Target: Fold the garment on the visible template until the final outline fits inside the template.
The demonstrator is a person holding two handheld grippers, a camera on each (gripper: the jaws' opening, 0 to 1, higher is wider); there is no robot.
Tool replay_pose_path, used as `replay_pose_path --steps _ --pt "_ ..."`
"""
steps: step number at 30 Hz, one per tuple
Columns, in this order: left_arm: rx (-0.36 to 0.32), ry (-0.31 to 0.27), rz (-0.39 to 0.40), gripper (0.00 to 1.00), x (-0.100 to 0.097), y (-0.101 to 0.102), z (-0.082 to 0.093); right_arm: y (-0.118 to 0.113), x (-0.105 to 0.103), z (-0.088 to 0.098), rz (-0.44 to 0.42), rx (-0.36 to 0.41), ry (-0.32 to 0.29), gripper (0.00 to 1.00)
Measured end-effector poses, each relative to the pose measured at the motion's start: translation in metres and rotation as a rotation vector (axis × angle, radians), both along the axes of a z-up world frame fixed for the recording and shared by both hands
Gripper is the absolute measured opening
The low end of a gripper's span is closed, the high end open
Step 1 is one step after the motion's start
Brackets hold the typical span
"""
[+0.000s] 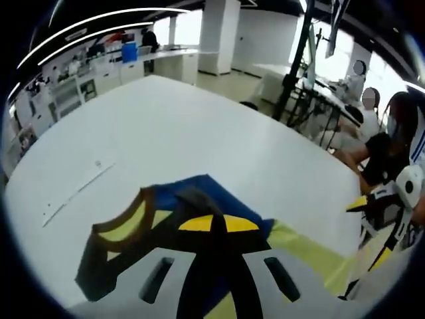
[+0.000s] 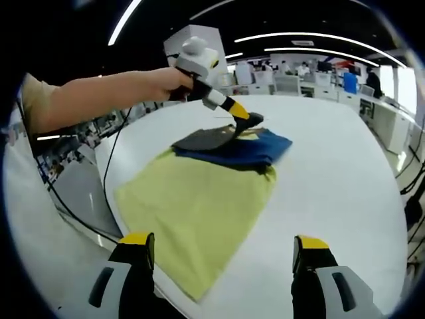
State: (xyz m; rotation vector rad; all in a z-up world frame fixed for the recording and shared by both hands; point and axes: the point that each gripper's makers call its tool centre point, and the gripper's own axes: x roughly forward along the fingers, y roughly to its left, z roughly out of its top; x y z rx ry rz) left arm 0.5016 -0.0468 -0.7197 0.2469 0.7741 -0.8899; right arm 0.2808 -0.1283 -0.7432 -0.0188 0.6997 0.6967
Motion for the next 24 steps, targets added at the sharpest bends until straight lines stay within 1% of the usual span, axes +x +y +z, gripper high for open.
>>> replay_pose_path --steps 3,10,12,14,17,19,24 --pt "0.004 0.012 -0.009 0.01 0.000 -0.004 -0.005 0.000 -0.001 0.000 0.000 -0.002 0.001 0.85" --pt "0.014 0.018 -0.030 0.01 -0.001 -0.010 -0.010 -0.005 0.000 -0.002 -0.007 -0.011 0.009 0.85" --pt "0.000 0.036 -0.040 0.01 -0.004 -0.013 -0.013 -0.005 0.000 -0.001 -0.008 -0.012 0.008 0.85" --pt "-0.027 0.069 -0.029 0.01 -0.006 -0.016 -0.016 -0.005 0.002 0.000 -0.008 -0.012 0.006 0.85" --pt "-0.028 0.077 -0.031 0.02 -0.006 -0.017 -0.019 -0.004 0.004 0.001 -0.009 -0.010 0.003 0.85" --pt "-0.025 0.087 -0.036 0.03 -0.009 -0.017 -0.020 -0.003 0.004 0.001 -0.008 -0.011 0.004 0.85" --pt "-0.049 0.094 -0.034 0.10 -0.010 -0.020 -0.018 -0.003 0.004 0.000 -0.008 -0.013 0.006 0.85"
